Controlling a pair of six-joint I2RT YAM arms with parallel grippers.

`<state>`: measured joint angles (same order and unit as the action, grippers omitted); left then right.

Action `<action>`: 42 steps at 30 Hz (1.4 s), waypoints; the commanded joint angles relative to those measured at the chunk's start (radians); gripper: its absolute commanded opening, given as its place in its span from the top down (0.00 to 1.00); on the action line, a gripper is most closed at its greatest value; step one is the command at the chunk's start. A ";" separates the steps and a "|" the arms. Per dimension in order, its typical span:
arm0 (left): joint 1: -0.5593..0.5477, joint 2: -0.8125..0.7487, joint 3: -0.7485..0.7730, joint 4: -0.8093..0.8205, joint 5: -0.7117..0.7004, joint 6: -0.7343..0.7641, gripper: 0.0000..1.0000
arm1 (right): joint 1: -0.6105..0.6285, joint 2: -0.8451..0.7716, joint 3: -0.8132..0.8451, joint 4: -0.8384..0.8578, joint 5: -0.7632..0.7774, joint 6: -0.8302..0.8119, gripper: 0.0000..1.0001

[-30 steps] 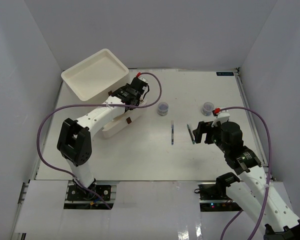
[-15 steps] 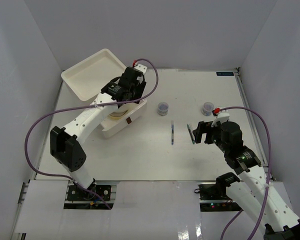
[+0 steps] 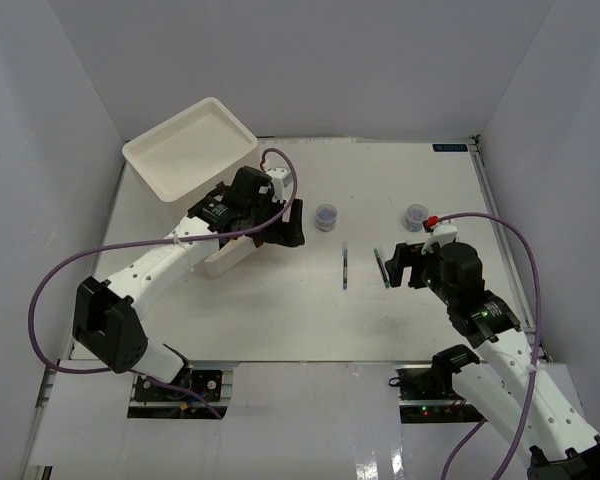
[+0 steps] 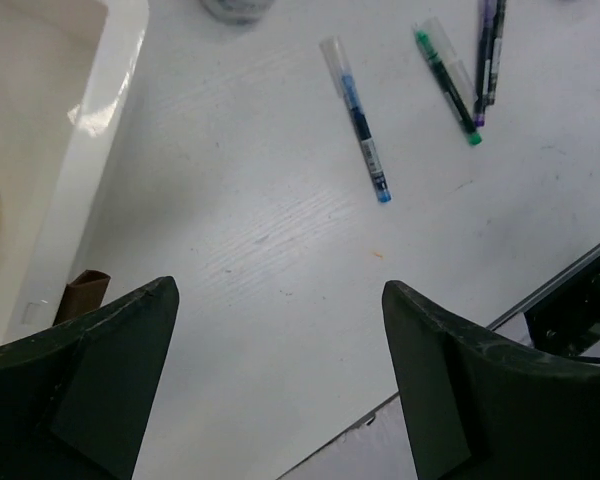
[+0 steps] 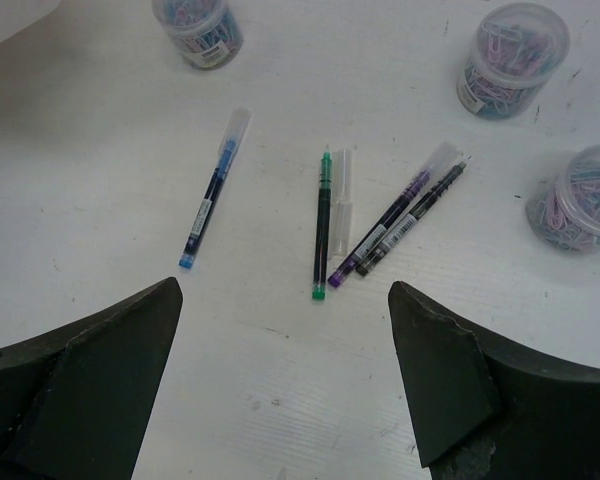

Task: Sort the stationery into containers
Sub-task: Place the stationery in the drawer, then close the drawer in the storage box.

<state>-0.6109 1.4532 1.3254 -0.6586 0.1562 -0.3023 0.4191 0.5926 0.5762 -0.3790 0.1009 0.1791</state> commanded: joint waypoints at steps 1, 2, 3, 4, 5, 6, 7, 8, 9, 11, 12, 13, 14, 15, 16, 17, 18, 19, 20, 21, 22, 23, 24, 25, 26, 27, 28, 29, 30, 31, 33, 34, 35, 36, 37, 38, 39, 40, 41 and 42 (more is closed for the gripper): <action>-0.001 -0.008 -0.060 0.068 0.054 -0.028 0.05 | -0.002 -0.004 -0.010 0.028 -0.009 0.003 0.10; -0.001 -0.005 -0.064 0.073 0.042 -0.018 0.04 | -0.002 -0.005 -0.013 0.029 -0.009 0.003 0.10; -0.001 0.001 -0.068 0.076 0.026 -0.011 0.02 | 0.000 -0.005 -0.015 0.029 -0.009 0.005 0.10; -0.001 0.013 -0.071 0.082 -0.009 -0.003 0.02 | -0.002 -0.005 -0.018 0.031 -0.010 0.003 0.10; -0.001 0.019 -0.072 0.089 -0.021 0.017 0.02 | 0.000 -0.005 -0.021 0.032 -0.012 0.003 0.10; -0.001 0.025 -0.078 0.096 -0.036 0.029 0.02 | 0.000 -0.005 -0.024 0.034 -0.013 0.005 0.10; -0.001 0.038 -0.081 0.102 -0.068 0.040 0.02 | 0.000 -0.005 -0.027 0.034 -0.012 0.003 0.10; -0.001 0.045 -0.084 0.109 -0.082 0.060 0.02 | -0.002 -0.005 -0.030 0.035 -0.012 0.003 0.10; -0.001 0.052 -0.089 0.112 -0.101 0.066 0.02 | 0.000 -0.005 -0.032 0.035 -0.012 0.002 0.10; -0.001 0.071 -0.089 0.114 -0.158 0.078 0.02 | -0.002 -0.005 -0.038 0.038 -0.015 -0.003 0.10; -0.001 0.076 -0.091 0.114 -0.190 0.087 0.02 | -0.002 -0.005 -0.039 0.038 -0.013 -0.004 0.10; -0.001 0.081 -0.092 0.116 -0.210 0.092 0.02 | 0.000 -0.005 -0.041 0.040 -0.015 -0.007 0.10; -0.001 0.084 -0.092 0.114 -0.255 0.094 0.02 | -0.002 -0.005 -0.042 0.042 -0.013 -0.009 0.10; -0.001 0.087 -0.092 0.114 -0.271 0.104 0.02 | 0.000 -0.005 -0.047 0.043 -0.015 -0.009 0.10; -0.001 0.087 -0.094 0.116 -0.286 0.111 0.02 | -0.002 -0.005 -0.050 0.043 -0.017 -0.010 0.10; -0.001 0.088 -0.094 0.113 -0.318 0.114 0.02 | 0.000 -0.005 -0.053 0.049 -0.017 -0.009 0.10; -0.001 0.088 -0.095 0.114 -0.334 0.118 0.02 | 0.000 -0.004 -0.056 0.051 -0.021 -0.010 0.10; -0.001 0.088 -0.095 0.114 -0.351 0.126 0.02 | 0.000 -0.001 -0.056 0.054 -0.023 -0.012 0.10; -0.001 0.085 -0.095 0.113 -0.366 0.127 0.02 | 0.000 0.001 -0.058 0.058 -0.024 -0.013 0.10; -0.001 0.085 -0.095 0.113 -0.400 0.130 0.02 | -0.002 0.004 -0.058 0.058 -0.024 -0.012 0.10; -0.001 0.084 -0.094 0.114 -0.415 0.137 0.02 | 0.000 0.007 -0.058 0.060 -0.026 -0.012 0.10; -0.001 0.082 -0.092 0.113 -0.428 0.141 0.02 | 0.000 0.009 -0.056 0.061 -0.029 -0.013 0.10; -0.001 0.079 -0.091 0.113 -0.449 0.147 0.02 | 0.000 0.010 -0.059 0.061 -0.029 -0.015 0.10; -0.001 0.079 -0.088 0.114 -0.457 0.153 0.02 | -0.002 0.012 -0.059 0.064 -0.029 -0.013 0.10; -0.001 0.078 -0.086 0.114 -0.464 0.157 0.02 | 0.000 0.015 -0.059 0.065 -0.030 -0.013 0.10; -0.001 0.076 -0.086 0.113 -0.480 0.161 0.02 | 0.000 0.013 -0.061 0.068 -0.032 -0.013 0.10; -0.001 0.078 -0.086 0.109 -0.491 0.167 0.02 | 0.000 0.013 -0.061 0.068 -0.032 -0.015 0.10; -0.001 0.079 -0.083 0.105 -0.498 0.176 0.02 | -0.002 0.013 -0.061 0.068 -0.032 -0.015 0.10; -0.001 0.084 -0.080 0.099 -0.503 0.180 0.02 | 0.000 0.013 -0.061 0.066 -0.032 -0.013 0.10; -0.001 0.088 -0.080 0.088 -0.517 0.183 0.02 | 0.000 0.013 -0.061 0.068 -0.032 -0.013 0.10; -0.001 0.091 -0.077 0.074 -0.532 0.187 0.02 | -0.002 0.013 -0.061 0.068 -0.030 -0.015 0.10; -0.001 0.091 -0.074 0.053 -0.540 0.187 0.02 | 0.000 0.013 -0.061 0.068 -0.030 -0.013 0.10; -0.001 0.093 -0.069 0.041 -0.541 0.180 0.02 | 0.000 0.013 -0.059 0.068 -0.030 -0.013 0.10; -0.001 0.093 -0.066 0.025 -0.540 0.172 0.02 | 0.000 0.015 -0.059 0.066 -0.030 -0.013 0.10; -0.001 0.088 -0.065 0.001 -0.523 0.164 0.02 | -0.002 0.015 -0.059 0.068 -0.030 -0.013 0.10; -0.001 0.082 -0.065 -0.012 -0.512 0.155 0.02 | -0.002 0.015 -0.061 0.068 -0.030 -0.015 0.10; -0.001 0.078 -0.066 -0.022 -0.506 0.132 0.03 | 0.000 0.015 -0.061 0.066 -0.030 -0.015 0.10; -0.001 0.069 -0.069 -0.044 -0.498 0.121 0.04 | 0.000 0.015 -0.061 0.069 -0.030 -0.015 0.10; -0.001 0.064 -0.080 -0.053 -0.492 0.097 0.05 | -0.002 0.015 -0.061 0.071 -0.032 -0.015 0.10; -0.001 0.059 -0.086 -0.073 -0.492 0.086 0.05 | -0.002 0.015 -0.062 0.072 -0.032 -0.015 0.10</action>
<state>-0.6300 1.5494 1.2385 -0.6411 -0.2844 -0.1696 0.4191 0.6086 0.5121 -0.3569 0.0753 0.1753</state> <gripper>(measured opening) 0.954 0.900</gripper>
